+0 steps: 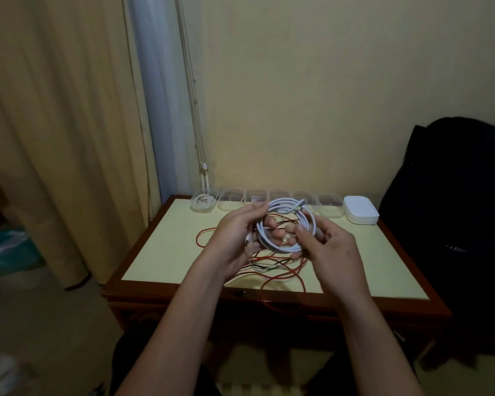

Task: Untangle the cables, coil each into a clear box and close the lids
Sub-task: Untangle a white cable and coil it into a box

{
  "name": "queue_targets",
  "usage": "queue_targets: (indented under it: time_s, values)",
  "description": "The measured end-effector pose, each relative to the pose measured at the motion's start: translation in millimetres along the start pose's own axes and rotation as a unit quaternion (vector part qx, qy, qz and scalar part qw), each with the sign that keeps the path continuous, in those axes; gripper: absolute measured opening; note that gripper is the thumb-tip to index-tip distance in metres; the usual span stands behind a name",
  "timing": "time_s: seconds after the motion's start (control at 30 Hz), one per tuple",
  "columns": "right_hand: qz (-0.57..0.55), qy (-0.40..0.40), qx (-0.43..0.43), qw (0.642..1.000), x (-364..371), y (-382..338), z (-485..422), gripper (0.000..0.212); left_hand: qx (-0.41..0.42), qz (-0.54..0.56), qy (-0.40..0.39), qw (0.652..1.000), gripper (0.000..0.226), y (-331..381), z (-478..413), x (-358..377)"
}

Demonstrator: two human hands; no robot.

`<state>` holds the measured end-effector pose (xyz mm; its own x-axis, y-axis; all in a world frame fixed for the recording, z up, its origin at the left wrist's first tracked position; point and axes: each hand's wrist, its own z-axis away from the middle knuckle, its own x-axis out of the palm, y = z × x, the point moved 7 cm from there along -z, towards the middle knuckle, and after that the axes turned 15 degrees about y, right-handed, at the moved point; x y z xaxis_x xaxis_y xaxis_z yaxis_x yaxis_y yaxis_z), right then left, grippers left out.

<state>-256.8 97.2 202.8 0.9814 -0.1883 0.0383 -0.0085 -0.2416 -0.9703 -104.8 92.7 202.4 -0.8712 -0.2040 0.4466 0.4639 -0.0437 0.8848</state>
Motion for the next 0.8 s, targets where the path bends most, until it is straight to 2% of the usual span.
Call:
queue_targets:
  time_s: [0.13, 0.2, 0.27, 0.37, 0.5, 0.7, 0.8]
  values:
    - [0.057, -0.046, -0.023, 0.997, -1.1, 1.6, -5.2, 0.02, -0.093, 0.071, -0.039, 0.992, 0.02, -3.0, 2.3, 7.8]
    - [0.111, -0.063, -0.039, 0.991, -1.7, 2.0, -8.0, 0.011, -0.085, 0.083, -0.025, 0.993, 0.027, -3.4, -0.2, 8.5]
    - [0.156, -0.077, -0.04, 0.984, -2.2, 3.5, -8.6, 0.015, -0.053, 0.076, 0.001, 0.996, 0.038, -3.1, -3.3, 5.2]
    - [0.148, -0.102, -0.035, 0.983, -5.0, 1.9, -5.7, 0.024, -0.03, 0.102, 0.045, 0.993, 0.04, 3.5, -10.0, -7.0]
    - [0.121, -0.144, -0.045, 0.981, -20.0, 3.5, -3.0, 0.025, -0.047, 0.137, 0.084, 0.986, 0.018, 12.2, -14.5, -23.5]
    - [0.074, -0.152, -0.057, 0.984, -35.8, -1.8, -7.8, 0.031, -0.068, 0.166, 0.08, 0.98, 0.016, 15.7, -13.8, -16.6]
    - [0.078, -0.128, -0.088, 0.985, -38.4, -8.6, -10.8, 0.022, -0.083, 0.201, 0.054, 0.975, 0.015, 19.4, -8.5, -5.4]
